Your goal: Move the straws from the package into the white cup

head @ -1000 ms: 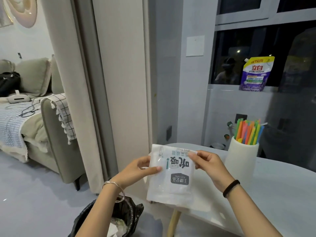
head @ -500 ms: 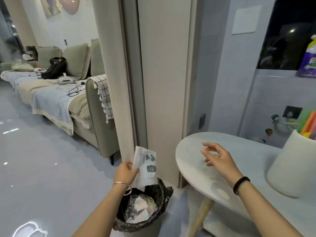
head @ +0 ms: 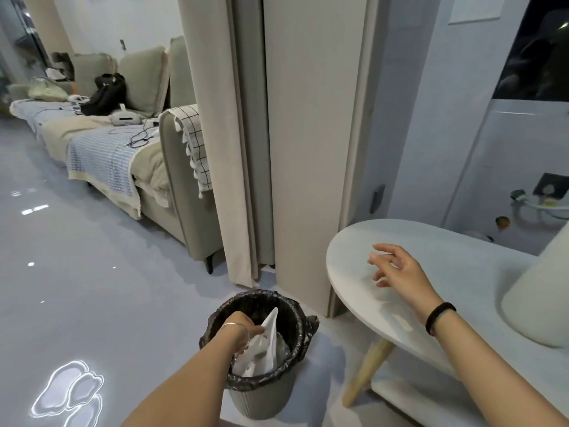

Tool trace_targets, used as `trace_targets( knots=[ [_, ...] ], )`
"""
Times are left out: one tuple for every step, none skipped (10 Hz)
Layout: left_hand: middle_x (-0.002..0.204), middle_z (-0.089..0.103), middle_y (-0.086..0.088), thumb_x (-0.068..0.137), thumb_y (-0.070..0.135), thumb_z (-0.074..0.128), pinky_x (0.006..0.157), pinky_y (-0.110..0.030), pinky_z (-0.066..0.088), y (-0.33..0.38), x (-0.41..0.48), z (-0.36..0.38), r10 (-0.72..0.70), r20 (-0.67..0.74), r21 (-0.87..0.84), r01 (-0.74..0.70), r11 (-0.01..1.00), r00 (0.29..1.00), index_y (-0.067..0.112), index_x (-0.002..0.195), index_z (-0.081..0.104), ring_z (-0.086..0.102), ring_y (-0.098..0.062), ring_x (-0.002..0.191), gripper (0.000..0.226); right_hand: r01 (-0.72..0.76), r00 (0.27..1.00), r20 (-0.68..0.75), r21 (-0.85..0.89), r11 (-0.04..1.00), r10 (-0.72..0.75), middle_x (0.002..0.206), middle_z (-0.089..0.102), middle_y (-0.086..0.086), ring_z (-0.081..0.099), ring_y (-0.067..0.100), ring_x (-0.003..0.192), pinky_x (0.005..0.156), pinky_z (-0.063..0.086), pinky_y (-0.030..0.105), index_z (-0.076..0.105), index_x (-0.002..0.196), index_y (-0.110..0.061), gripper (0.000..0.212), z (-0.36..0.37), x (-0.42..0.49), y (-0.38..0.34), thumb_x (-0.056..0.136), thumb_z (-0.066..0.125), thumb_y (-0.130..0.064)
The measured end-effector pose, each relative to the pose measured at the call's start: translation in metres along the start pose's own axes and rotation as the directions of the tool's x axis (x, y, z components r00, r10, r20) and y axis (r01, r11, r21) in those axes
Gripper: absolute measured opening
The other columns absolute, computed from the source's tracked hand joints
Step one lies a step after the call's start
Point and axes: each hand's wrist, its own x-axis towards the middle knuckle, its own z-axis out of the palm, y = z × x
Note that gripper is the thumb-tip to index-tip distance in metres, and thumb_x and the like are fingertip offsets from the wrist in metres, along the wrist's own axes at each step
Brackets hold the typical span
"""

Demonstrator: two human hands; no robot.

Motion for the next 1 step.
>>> trace_targets(
  knots=[
    [0.064,0.050,-0.005,0.090,0.038,0.060,0.057,-0.024,0.044,0.0147,-0.0012,-0.0009,0.079,-0.073,0.011,-0.079,0.997,0.994,0.014,0.068,0.050,0.049,-0.020,0.056,0.033,-0.007,1.000,-0.017,-0.009,1.000,0.007,0.107,0.063,0.007,0.061,0.019,0.079,0.067,0.052,0.024,0.054,0.116,-0.023,0.026,-0.0111,-0.0032,-0.0016,0.091,0.056,-0.029]
  ],
)
